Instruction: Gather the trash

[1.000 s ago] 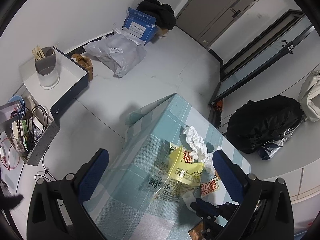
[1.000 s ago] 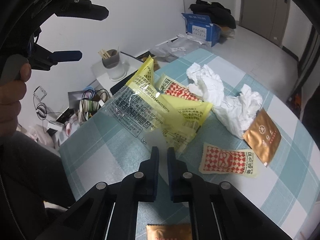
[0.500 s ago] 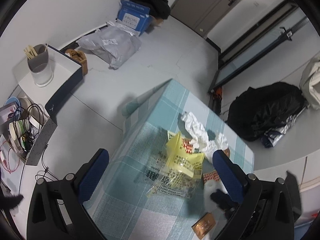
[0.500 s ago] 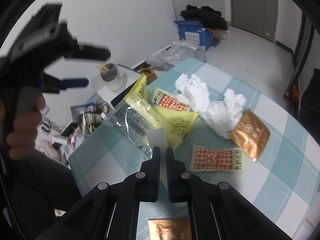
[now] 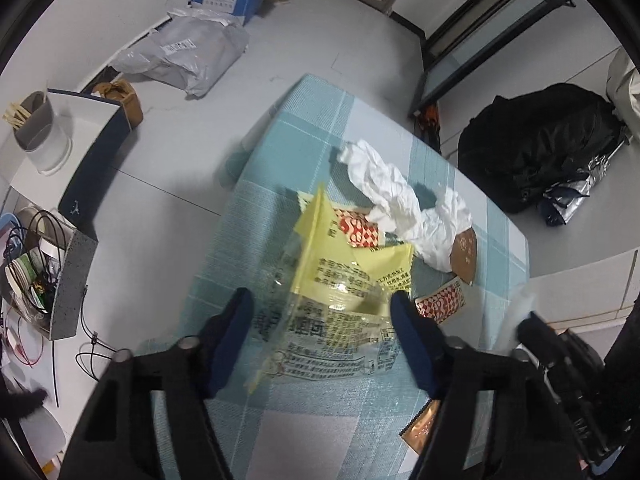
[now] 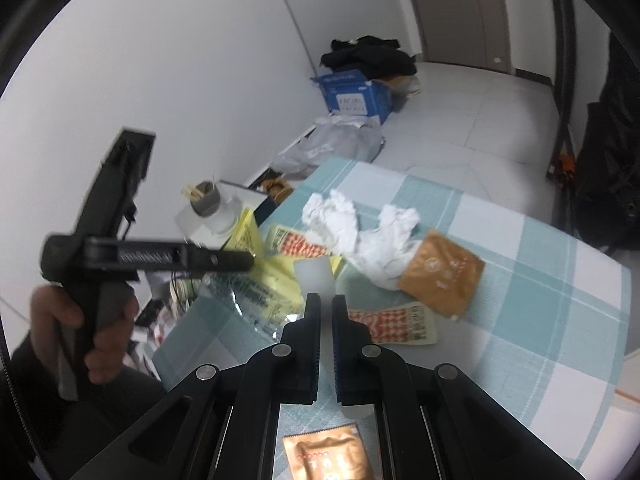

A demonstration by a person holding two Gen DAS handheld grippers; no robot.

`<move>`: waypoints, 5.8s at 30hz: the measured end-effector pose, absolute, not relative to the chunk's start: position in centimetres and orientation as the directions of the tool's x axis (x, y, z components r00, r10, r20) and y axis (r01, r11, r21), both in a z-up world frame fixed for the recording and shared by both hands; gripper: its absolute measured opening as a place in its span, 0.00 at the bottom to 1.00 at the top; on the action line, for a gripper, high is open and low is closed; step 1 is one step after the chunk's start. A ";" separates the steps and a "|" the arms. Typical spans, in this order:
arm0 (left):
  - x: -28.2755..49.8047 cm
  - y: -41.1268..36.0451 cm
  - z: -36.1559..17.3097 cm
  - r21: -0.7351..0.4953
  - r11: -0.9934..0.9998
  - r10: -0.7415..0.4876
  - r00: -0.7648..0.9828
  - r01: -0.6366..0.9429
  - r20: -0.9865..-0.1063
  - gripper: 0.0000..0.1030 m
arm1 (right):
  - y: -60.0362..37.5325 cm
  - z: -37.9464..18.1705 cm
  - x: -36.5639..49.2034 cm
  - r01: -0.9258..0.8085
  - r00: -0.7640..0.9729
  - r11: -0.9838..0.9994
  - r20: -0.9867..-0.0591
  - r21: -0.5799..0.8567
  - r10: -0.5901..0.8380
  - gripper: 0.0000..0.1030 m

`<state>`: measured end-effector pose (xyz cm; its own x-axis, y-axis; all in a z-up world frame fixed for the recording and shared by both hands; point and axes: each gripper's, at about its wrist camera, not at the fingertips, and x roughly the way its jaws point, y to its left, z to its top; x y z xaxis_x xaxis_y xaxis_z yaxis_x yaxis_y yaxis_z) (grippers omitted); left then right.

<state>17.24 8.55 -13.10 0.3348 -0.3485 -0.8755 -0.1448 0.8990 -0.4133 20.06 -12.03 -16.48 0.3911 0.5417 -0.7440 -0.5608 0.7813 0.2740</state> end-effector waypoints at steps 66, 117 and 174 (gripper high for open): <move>6.5 -1.5 8.8 -0.372 0.876 -0.477 0.671 0.308 -0.568 0.01 | -23.8 3.2 8.5 -0.385 0.784 0.900 -0.441 0.206 0.436 0.04; -6.2 -42.3 -13.1 -0.020 0.464 -0.072 0.015 0.885 -0.997 0.01 | -57.9 -26.8 -11.6 0.518 0.594 0.710 -0.798 0.478 0.103 0.05; -1.5 -41.2 -18.6 -0.088 0.671 -0.031 -0.090 0.736 -0.995 0.63 | -58.8 -31.8 -13.0 0.730 0.444 0.555 -0.894 0.398 0.057 0.29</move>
<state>-1.48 -41.25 -18.63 -0.0899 -0.0313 -0.9955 0.7362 0.6711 -0.0876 -12.99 -58.85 -31.77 0.4442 0.0566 -0.8942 0.7302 0.5554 0.3979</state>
